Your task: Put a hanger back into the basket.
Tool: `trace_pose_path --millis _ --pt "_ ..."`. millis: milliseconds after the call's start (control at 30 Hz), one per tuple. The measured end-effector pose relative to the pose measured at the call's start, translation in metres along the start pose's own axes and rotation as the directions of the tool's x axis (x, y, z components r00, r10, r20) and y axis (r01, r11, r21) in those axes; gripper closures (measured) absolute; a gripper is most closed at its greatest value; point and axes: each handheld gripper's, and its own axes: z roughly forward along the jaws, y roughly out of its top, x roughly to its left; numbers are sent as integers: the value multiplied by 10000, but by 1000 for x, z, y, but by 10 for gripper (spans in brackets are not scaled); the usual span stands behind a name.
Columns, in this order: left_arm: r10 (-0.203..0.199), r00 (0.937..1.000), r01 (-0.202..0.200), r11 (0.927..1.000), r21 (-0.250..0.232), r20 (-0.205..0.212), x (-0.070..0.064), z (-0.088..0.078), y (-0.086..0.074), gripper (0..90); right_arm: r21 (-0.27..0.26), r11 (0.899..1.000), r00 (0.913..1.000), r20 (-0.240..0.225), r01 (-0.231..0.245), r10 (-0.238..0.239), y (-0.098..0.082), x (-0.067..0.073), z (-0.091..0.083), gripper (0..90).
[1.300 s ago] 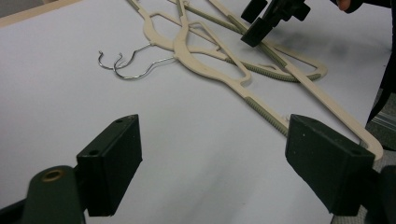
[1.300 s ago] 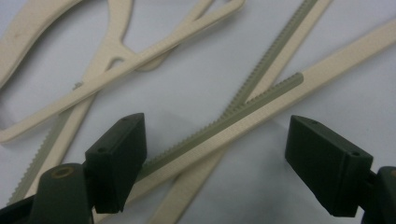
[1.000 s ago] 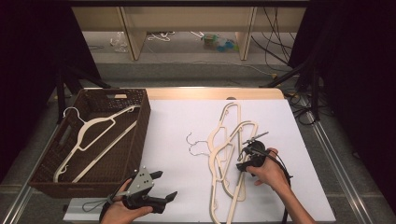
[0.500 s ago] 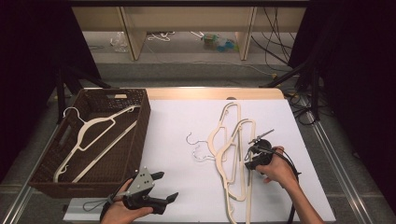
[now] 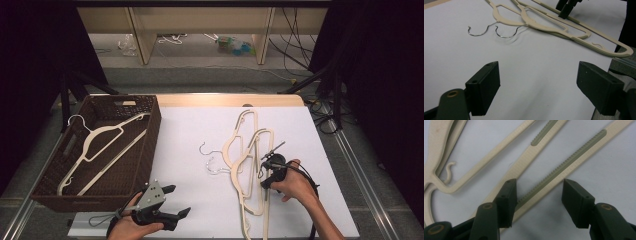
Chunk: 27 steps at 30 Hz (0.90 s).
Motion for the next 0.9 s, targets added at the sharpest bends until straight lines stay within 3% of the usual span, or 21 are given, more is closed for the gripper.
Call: trace_pose_path --millis 600,667,700,733,833,900 --pt "48 10000 -48 9999 88 -54 0 1 -2 194 -86 9966 9961 -318 821 -823 -2 -10 -2 636" --pt "-10 10000 11 9999 100 -59 -2 1 -2 193 -31 9986 9970 -575 522 -523 -3 -14 -4 667" --pt "161 9998 -160 9997 176 -65 0 0 -1 193 -54 9988 9963 -705 484 -487 -4 -16 -4 674" --pt "-9 10000 9 10000 48 36 -1 1 -1 193 -8 9990 9961 -756 447 -447 -4 -17 -4 682" --pt "80 9999 -78 9998 182 -70 -1 0 -2 194 73 9999 9968 -793 124 -118 -4 -17 -5 690" --pt "110 9999 -111 9998 148 9 -1 1 -1 194 368 9990 9979 -589 -236 257 -4 -13 -6 646"
